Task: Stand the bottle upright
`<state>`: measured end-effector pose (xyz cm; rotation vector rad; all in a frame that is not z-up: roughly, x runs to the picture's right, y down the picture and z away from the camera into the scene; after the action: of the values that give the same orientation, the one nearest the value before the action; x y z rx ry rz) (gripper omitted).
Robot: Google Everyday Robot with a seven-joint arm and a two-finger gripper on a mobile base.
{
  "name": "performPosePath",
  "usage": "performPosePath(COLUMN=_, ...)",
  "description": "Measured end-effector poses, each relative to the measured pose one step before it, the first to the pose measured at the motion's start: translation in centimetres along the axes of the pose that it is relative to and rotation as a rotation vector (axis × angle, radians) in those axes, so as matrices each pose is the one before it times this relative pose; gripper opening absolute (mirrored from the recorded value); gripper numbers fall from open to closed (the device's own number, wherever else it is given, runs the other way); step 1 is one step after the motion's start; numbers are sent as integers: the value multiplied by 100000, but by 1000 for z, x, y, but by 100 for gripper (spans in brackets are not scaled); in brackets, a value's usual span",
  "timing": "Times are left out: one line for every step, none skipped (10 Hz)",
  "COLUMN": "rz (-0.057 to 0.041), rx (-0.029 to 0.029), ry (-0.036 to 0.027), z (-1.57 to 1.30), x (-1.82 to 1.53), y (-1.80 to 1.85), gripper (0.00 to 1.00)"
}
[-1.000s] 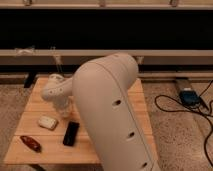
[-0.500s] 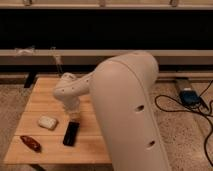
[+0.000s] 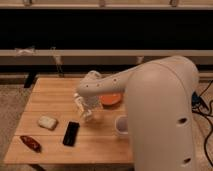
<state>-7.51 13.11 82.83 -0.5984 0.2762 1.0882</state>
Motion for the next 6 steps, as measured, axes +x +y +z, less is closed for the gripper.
performPosePath(rz=-3608, rx=516, ry=1117, z=-204, x=464, y=-692, gripper=80)
performPosePath(rz=-3212, rx=349, ry=596, z=-356, x=179, y=87, gripper=80)
performPosePath(rz=-1657, rx=187, ry=321, z=-429, x=-80, y=334, gripper=80)
performPosePath(rz=-1832, rx=111, ry=445, z=-880, x=-593, y=994, gripper=80)
performPosePath(rz=-1257, rx=9, ry=1258, z=-592, x=-713, y=1117, gripper=80)
performPosePath(rz=-1191, rx=-6, ry=1277, z=-417, x=-724, y=1083, gripper=80)
